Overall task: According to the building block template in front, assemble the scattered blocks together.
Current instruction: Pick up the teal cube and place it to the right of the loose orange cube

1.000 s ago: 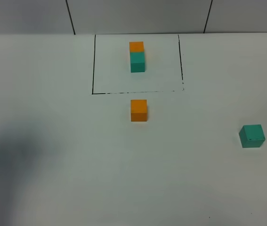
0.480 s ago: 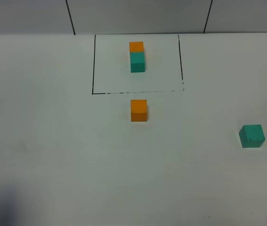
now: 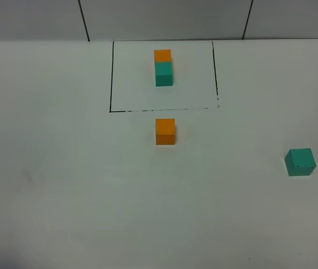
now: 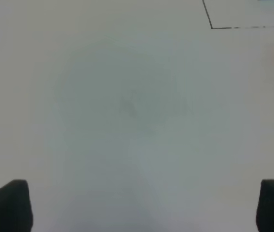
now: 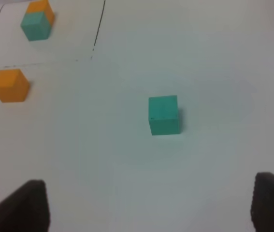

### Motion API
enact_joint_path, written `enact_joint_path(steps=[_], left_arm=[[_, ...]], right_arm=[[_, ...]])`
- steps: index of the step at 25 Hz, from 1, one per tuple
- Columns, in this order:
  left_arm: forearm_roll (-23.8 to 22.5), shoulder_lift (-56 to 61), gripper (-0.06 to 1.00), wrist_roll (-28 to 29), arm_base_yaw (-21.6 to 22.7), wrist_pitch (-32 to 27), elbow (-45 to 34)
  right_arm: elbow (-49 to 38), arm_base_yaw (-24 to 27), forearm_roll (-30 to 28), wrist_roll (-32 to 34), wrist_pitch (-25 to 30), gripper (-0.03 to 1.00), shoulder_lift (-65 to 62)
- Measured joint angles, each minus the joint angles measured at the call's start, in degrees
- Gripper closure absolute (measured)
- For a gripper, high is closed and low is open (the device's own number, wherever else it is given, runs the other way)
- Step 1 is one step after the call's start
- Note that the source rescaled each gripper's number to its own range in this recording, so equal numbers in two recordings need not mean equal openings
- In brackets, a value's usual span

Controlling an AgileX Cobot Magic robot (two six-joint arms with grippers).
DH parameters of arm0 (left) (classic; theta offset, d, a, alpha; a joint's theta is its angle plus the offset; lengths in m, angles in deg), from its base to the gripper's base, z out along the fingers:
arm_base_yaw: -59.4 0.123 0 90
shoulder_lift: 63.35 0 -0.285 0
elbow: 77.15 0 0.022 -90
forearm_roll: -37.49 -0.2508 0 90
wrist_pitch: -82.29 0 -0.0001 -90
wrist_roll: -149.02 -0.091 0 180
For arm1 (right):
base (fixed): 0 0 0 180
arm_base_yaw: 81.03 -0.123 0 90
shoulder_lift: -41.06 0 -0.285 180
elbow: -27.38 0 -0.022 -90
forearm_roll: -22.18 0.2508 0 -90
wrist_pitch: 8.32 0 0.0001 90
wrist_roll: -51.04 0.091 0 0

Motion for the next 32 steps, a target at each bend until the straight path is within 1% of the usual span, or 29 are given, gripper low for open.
enact_joint_path(steps=[4,9,13,20,27,32], left_arm=[[0.2,1.98,0.01,-0.42,0.0,-0.67,-0.28],[0.25,4.4,0.07,-0.47,0.0,-0.72,-0.28],[0.37,5.42,0.15,-0.42,0.0,-0.72,-0.32],[0.37,5.42,0.33,-0.42,0.0,-0.72,-0.32],[0.37,5.42,0.45,-0.42,0.0,-0.72,-0.32],[0.37,5.42,0.51,-0.42,0.0,-0.72,-0.32]], right_arm=[[0.0,0.0,0.0,0.0,0.0,0.26,0.0],[0.0,0.0,0.0,0.0,0.0,0.26,0.0],[0.0,0.0,0.0,0.0,0.0,0.26,0.0],[0.0,0.0,0.0,0.0,0.0,0.26,0.0],[0.0,0.0,0.0,0.0,0.0,0.26,0.0],[0.0,0.0,0.0,0.0,0.0,0.26,0.0]])
